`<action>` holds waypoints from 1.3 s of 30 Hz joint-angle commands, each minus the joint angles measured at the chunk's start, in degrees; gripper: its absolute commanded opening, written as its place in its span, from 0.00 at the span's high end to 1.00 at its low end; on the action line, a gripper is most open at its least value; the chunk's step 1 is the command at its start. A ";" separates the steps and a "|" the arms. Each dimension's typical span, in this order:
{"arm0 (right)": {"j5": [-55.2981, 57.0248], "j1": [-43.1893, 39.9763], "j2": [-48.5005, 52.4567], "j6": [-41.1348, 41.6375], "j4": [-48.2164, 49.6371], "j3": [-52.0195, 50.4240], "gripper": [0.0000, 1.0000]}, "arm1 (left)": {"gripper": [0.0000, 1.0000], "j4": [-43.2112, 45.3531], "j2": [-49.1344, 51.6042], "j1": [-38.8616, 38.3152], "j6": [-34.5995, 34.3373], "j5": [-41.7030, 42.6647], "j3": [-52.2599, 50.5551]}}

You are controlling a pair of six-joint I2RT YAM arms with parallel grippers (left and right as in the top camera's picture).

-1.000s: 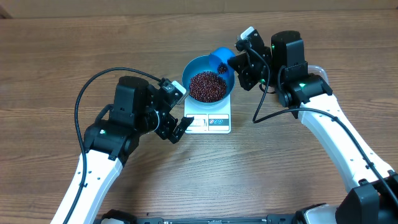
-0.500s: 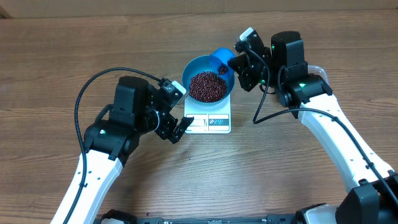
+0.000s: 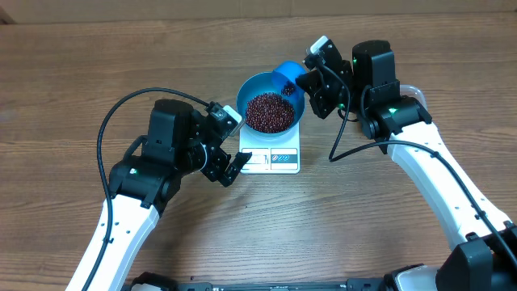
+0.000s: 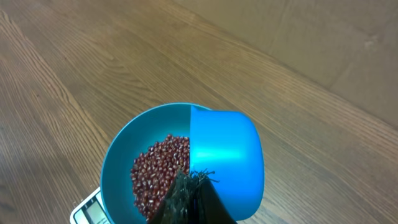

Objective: Scoop item into bowl and weigh 150g on scale
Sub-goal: 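Hold the blue scoop tilted over the bowl, trickling beans in, then tilt the scoop further to drop the last beans into the bowl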

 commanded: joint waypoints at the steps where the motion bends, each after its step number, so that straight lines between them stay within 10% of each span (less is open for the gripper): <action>1: -0.28 0.13 0.04 -1.07 0.68 1.36 0.96 | 0.00 0.07 0.09 0.31 -0.81 0.85 1.46; 39: -0.28 0.13 0.07 -1.05 -0.22 1.36 0.96 | 0.00 0.04 0.09 0.31 -0.81 0.85 1.46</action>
